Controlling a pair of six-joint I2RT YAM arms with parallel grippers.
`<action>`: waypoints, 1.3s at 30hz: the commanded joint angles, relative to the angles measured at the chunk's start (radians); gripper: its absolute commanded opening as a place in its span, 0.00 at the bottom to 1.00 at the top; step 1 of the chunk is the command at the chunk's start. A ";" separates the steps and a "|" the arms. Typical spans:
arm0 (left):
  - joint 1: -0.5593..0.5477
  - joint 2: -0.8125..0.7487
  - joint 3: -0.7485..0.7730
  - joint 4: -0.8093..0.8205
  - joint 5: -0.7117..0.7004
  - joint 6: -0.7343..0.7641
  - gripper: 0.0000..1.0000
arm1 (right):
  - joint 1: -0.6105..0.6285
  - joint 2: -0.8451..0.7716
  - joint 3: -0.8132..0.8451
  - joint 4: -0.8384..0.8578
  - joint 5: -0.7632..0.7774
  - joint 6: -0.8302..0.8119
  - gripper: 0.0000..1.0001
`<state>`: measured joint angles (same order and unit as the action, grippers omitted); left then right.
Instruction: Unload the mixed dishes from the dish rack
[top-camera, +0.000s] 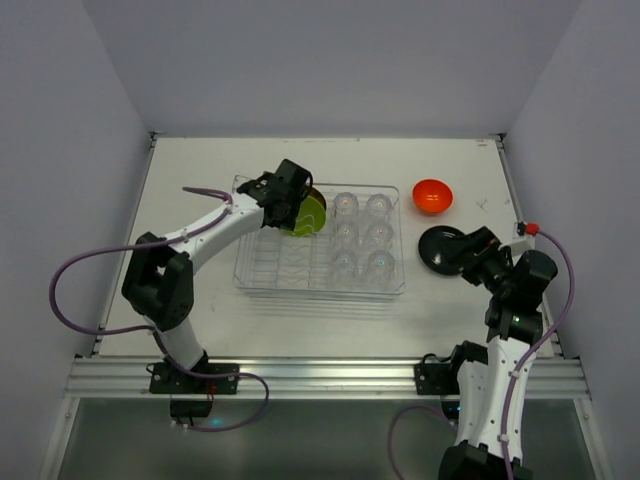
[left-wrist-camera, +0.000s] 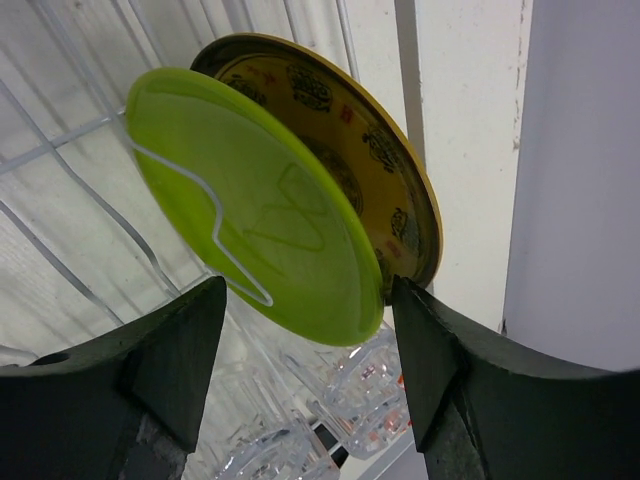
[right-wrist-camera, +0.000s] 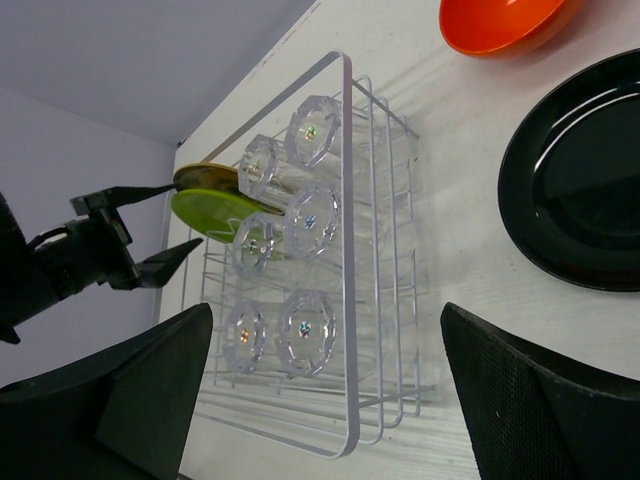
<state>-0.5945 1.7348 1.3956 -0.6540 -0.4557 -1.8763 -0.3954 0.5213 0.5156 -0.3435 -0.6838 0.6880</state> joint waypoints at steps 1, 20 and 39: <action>0.007 0.029 0.051 -0.033 -0.083 -0.040 0.70 | 0.003 -0.009 0.003 0.046 -0.052 0.018 0.97; -0.014 0.012 0.059 -0.059 -0.098 -0.106 0.10 | 0.004 -0.020 -0.003 0.057 -0.065 -0.008 0.96; -0.140 -0.155 -0.013 -0.018 -0.279 -0.216 0.00 | 0.007 0.002 0.015 0.057 -0.079 -0.010 0.96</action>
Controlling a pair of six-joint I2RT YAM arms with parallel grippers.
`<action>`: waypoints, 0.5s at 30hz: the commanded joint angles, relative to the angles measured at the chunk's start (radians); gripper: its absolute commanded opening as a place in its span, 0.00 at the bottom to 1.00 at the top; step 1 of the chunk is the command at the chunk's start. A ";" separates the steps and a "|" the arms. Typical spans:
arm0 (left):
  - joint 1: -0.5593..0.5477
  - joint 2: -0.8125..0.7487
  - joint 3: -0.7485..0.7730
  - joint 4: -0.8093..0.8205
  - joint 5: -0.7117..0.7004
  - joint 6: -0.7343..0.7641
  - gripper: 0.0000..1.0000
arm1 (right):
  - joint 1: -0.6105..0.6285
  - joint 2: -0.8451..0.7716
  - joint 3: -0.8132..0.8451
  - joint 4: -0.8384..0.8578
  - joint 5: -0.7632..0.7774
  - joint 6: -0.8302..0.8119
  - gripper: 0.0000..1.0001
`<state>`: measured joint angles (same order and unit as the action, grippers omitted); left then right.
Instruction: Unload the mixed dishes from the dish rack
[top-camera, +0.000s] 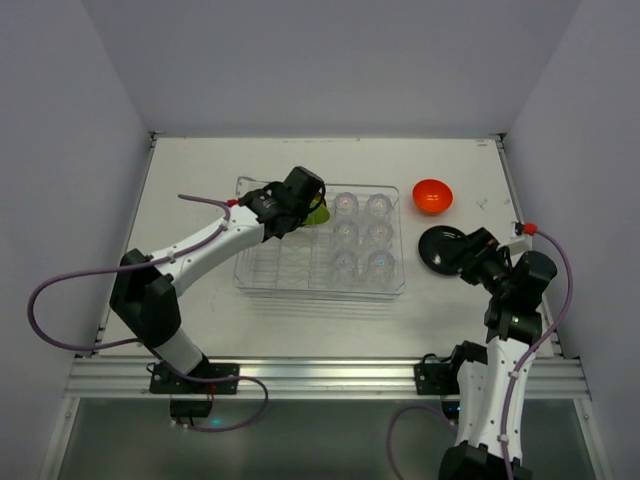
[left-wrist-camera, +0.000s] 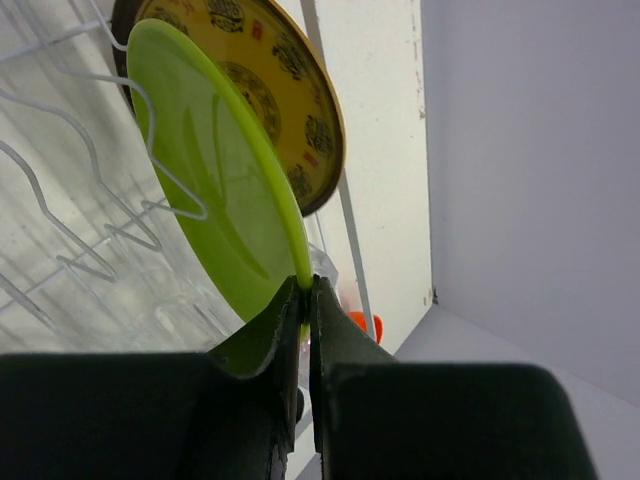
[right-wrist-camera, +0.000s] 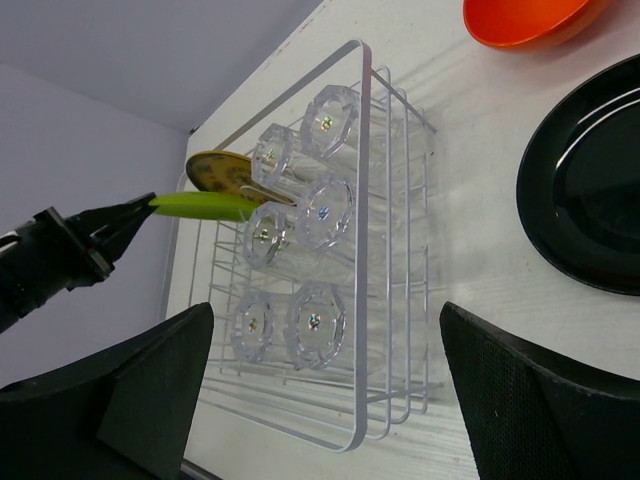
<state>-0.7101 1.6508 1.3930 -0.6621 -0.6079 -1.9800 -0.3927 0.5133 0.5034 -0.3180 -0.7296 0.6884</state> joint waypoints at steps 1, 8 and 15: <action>-0.031 -0.088 -0.015 0.004 -0.134 -0.111 0.00 | 0.008 0.010 0.029 0.031 -0.033 -0.012 0.96; -0.061 -0.172 -0.014 0.019 -0.176 -0.013 0.00 | 0.011 0.019 0.050 0.019 -0.025 -0.021 0.96; -0.107 -0.266 -0.023 0.246 -0.168 0.446 0.00 | 0.018 0.045 0.067 0.020 -0.045 -0.043 0.97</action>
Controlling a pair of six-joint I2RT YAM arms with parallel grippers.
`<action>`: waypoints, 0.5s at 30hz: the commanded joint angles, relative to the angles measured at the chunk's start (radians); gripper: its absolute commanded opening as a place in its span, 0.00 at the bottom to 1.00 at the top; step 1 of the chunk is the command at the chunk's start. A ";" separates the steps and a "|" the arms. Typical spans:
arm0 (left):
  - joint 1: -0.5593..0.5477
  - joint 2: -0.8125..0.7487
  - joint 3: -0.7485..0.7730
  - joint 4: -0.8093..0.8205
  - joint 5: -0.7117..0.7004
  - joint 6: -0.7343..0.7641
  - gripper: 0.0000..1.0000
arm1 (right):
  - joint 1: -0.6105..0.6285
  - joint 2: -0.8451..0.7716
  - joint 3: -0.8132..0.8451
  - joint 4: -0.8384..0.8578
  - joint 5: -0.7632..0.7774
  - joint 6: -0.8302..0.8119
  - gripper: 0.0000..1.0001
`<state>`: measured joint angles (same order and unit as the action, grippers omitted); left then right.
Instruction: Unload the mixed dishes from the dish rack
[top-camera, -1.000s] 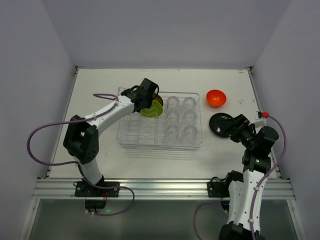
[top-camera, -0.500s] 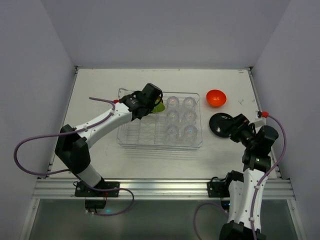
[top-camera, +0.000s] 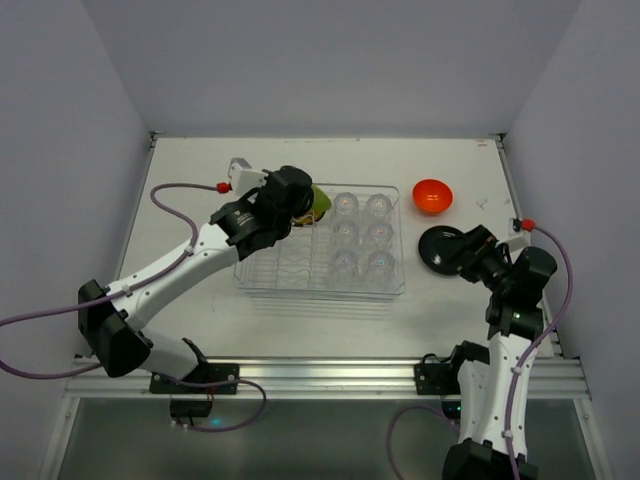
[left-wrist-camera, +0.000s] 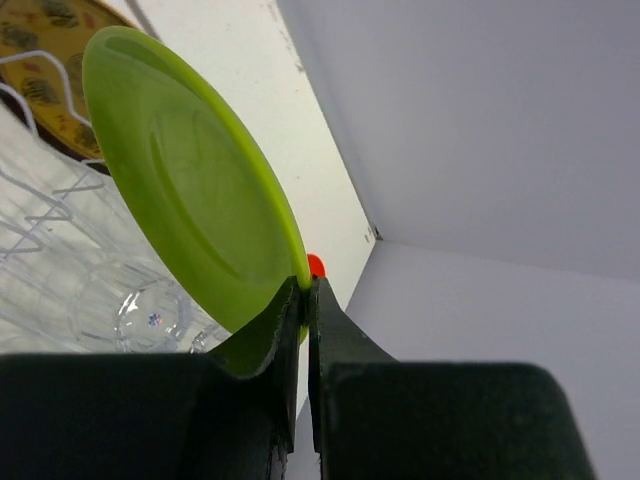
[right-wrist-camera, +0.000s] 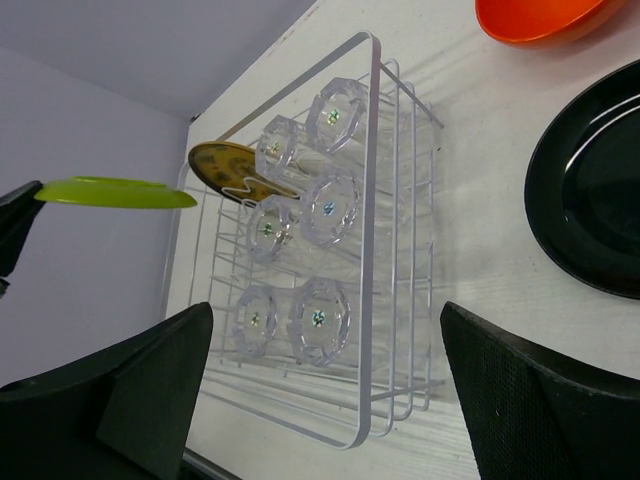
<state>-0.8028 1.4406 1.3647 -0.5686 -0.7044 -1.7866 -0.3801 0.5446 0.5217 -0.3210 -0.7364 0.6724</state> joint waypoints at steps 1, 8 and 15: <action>-0.028 -0.068 0.008 0.167 -0.069 0.350 0.00 | 0.007 0.018 0.052 0.011 -0.035 -0.037 0.97; -0.127 -0.178 -0.039 0.187 -0.113 0.771 0.00 | 0.021 0.040 0.080 0.010 -0.049 -0.037 0.98; -0.312 -0.238 -0.081 0.184 -0.060 1.228 0.00 | 0.047 0.017 0.092 -0.013 -0.058 -0.011 0.98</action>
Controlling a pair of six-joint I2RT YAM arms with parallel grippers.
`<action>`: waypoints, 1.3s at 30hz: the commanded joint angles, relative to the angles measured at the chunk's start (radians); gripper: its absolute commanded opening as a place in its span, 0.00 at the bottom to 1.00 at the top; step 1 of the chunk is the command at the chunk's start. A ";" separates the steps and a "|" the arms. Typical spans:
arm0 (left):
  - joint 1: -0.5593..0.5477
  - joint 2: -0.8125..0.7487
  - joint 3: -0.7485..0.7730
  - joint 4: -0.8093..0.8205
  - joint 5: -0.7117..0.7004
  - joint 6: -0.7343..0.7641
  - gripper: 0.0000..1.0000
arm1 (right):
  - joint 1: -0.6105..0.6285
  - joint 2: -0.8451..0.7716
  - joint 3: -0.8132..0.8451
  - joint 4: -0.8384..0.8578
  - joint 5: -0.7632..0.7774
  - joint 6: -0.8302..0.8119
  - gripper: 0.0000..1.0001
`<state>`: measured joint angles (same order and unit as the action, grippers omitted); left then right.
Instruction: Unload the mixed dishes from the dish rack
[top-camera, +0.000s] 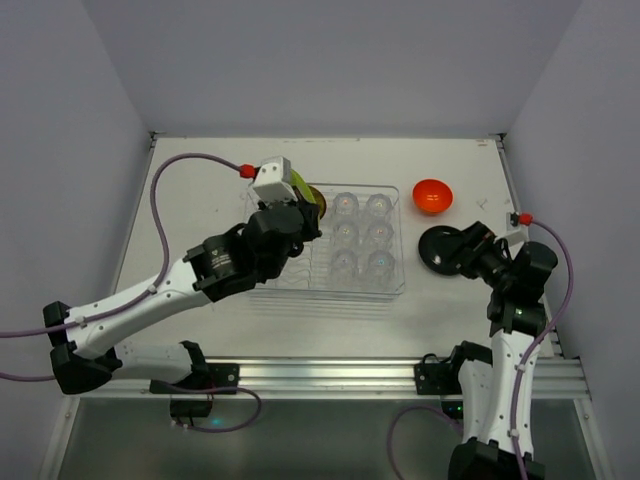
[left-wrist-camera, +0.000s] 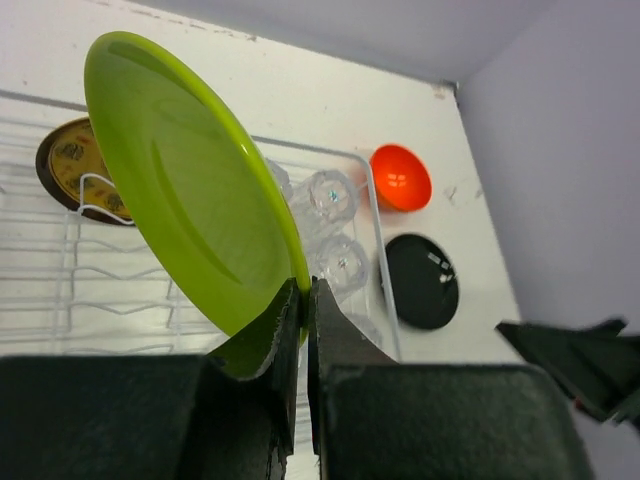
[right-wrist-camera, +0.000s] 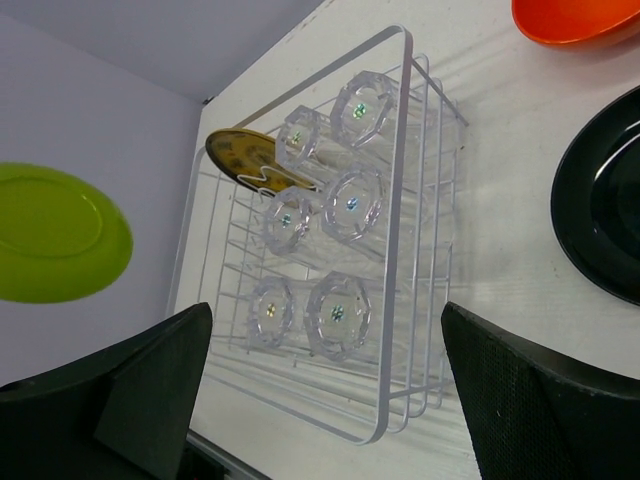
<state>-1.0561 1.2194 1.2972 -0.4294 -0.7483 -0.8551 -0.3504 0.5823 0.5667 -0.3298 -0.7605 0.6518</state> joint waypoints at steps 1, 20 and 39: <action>-0.077 -0.012 -0.007 0.028 -0.020 0.321 0.00 | 0.021 -0.032 0.045 -0.005 -0.033 0.012 0.98; -0.450 0.141 0.053 -0.270 -0.132 0.954 0.00 | 0.310 0.163 0.208 -0.132 0.050 -0.126 0.98; -0.498 0.117 -0.075 -0.210 -0.145 1.334 0.00 | 0.510 0.379 0.448 -0.158 0.007 -0.104 0.98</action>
<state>-1.5478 1.3556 1.2327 -0.6838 -0.8658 0.3305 0.1040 0.9234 0.8894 -0.4431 -0.7906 0.5777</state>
